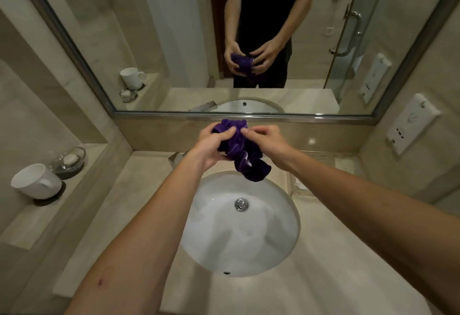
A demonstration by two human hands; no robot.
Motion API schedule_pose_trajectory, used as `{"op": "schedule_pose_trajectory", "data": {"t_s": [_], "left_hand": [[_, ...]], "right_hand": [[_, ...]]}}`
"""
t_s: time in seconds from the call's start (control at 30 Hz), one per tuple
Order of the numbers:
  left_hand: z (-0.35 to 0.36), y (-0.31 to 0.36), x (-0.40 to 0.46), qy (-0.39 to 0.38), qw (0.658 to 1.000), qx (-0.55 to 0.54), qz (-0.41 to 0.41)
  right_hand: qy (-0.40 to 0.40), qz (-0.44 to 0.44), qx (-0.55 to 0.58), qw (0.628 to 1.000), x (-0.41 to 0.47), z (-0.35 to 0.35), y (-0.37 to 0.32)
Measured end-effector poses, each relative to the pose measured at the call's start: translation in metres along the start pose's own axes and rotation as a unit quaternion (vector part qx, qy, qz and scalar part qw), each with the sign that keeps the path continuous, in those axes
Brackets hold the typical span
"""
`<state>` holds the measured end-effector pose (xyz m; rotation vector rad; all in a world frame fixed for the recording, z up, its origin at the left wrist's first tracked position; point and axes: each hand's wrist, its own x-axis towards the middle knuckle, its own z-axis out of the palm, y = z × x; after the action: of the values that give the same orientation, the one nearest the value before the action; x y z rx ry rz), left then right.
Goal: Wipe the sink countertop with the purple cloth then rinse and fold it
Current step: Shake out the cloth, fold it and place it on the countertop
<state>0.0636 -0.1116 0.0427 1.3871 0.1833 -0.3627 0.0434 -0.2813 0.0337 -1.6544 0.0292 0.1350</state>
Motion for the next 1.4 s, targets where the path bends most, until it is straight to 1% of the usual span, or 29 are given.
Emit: {"op": "schedule_pose_trajectory", "data": {"t_s": [0.13,0.2,0.27,0.33,0.43,0.57,0.7,0.8,0.87,0.93,1.0,1.07,1.13,1.17,1.2,1.33,1.4], "left_hand": [[0.001,0.019,-0.015,-0.015,0.999,0.011,0.03],[-0.002,0.035,-0.022,-0.029,0.998,0.036,0.045],[-0.009,0.053,-0.028,-0.047,0.995,0.069,0.06],[-0.017,0.071,-0.034,-0.065,0.991,0.096,0.066],[-0.034,0.093,-0.045,-0.085,0.986,0.126,0.072],[-0.055,0.108,-0.049,-0.102,0.975,0.142,0.139],[-0.061,0.122,-0.069,-0.107,0.952,0.191,0.214],[-0.06,0.142,-0.089,-0.096,0.938,0.228,0.244],[-0.063,0.152,-0.1,-0.077,0.935,0.235,0.254],[-0.067,0.16,-0.111,-0.071,0.938,0.217,0.262],[-0.066,0.166,-0.12,-0.078,0.945,0.183,0.26],[-0.061,0.173,-0.129,-0.079,0.952,0.139,0.26],[-0.053,0.18,-0.137,-0.054,0.956,0.104,0.267],[-0.047,0.183,-0.14,-0.04,0.957,0.097,0.271],[-0.042,0.187,-0.143,-0.028,0.955,0.101,0.276],[-0.025,0.194,-0.156,0.01,0.944,0.143,0.296],[-0.019,0.195,-0.162,0.037,0.937,0.151,0.313]], "right_hand": [[0.068,0.016,-0.012,0.997,0.009,0.009,-0.024],[0.103,-0.001,-0.04,0.994,0.014,0.018,-0.039],[0.119,-0.017,-0.073,0.99,0.013,0.028,-0.055],[0.12,-0.04,-0.095,0.987,0.009,0.04,-0.07],[0.121,-0.097,-0.139,0.978,0.001,0.061,-0.096],[0.13,-0.136,-0.18,0.966,-0.007,0.077,-0.136],[0.108,-0.17,-0.298,0.933,-0.025,0.088,-0.18],[0.086,-0.176,-0.346,0.918,-0.04,0.094,-0.203],[0.066,-0.181,-0.341,0.92,-0.05,0.098,-0.215],[0.056,-0.192,-0.314,0.928,-0.061,0.1,-0.225],[0.057,-0.187,-0.254,0.947,-0.072,0.097,-0.231],[0.021,-0.139,-0.158,0.977,-0.084,0.089,-0.23],[-0.046,-0.09,-0.097,0.99,-0.099,0.081,-0.219],[-0.064,-0.083,-0.1,0.989,-0.105,0.076,-0.211],[-0.065,-0.09,-0.112,0.987,-0.109,0.071,-0.204],[0.033,-0.148,-0.18,0.972,-0.11,0.051,-0.2],[0.059,-0.16,-0.251,0.953,-0.112,0.043,-0.207]]}}
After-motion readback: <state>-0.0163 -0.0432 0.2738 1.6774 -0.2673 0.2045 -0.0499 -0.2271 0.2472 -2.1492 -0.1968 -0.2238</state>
